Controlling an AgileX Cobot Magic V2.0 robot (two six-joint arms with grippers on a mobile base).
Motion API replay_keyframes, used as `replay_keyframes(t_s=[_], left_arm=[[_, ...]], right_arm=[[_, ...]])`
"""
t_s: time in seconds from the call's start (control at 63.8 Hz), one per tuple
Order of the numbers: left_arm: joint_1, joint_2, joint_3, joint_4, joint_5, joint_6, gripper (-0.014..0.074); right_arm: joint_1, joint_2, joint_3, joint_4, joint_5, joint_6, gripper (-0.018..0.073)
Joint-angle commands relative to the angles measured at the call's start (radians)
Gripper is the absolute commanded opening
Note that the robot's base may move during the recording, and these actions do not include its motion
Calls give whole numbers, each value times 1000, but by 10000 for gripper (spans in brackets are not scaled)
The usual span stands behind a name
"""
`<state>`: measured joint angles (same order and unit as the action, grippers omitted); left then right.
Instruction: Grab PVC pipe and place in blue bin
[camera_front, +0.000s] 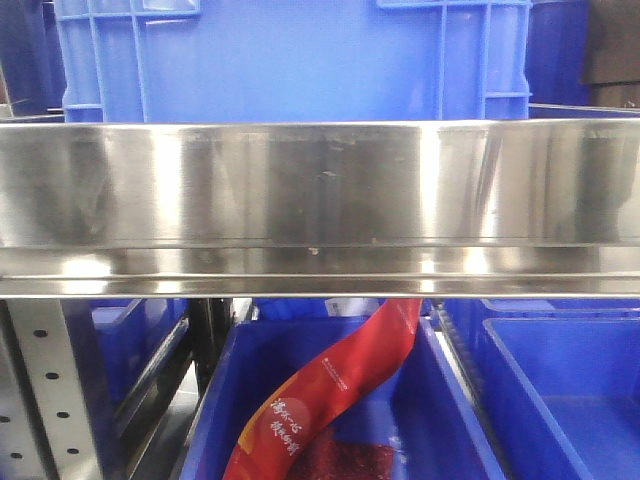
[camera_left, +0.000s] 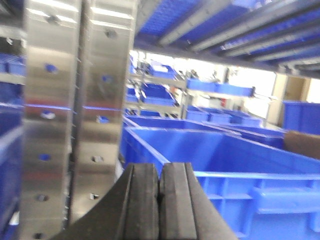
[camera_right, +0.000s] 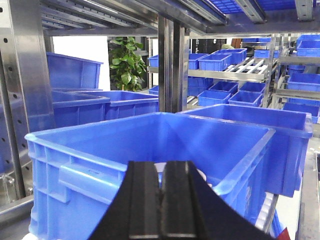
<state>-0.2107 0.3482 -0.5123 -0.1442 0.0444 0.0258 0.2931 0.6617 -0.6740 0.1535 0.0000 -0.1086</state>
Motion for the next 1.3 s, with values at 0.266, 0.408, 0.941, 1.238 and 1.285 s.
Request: replay_keyframes(t_s=[0.266, 0.408, 0.941, 1.238, 1.285], left_arm=[[15, -14, 2, -8, -7, -5, -111], [15, -14, 2, -8, -7, -5, -111], [15, -14, 2, -8, -7, -5, -111], [15, -14, 2, -8, -7, -5, -111], [15, -14, 2, -8, -7, -5, -111]], right_arm=[[-4, -7, 3, 0, 0, -6, -168], [-4, -7, 3, 0, 0, -6, -168], [-91, -73, 164, 0, -106, -6, -168], [-384, -354, 473, 0, -117, -6, -168], [-417, -403, 513, 0, -117, -6, -168]])
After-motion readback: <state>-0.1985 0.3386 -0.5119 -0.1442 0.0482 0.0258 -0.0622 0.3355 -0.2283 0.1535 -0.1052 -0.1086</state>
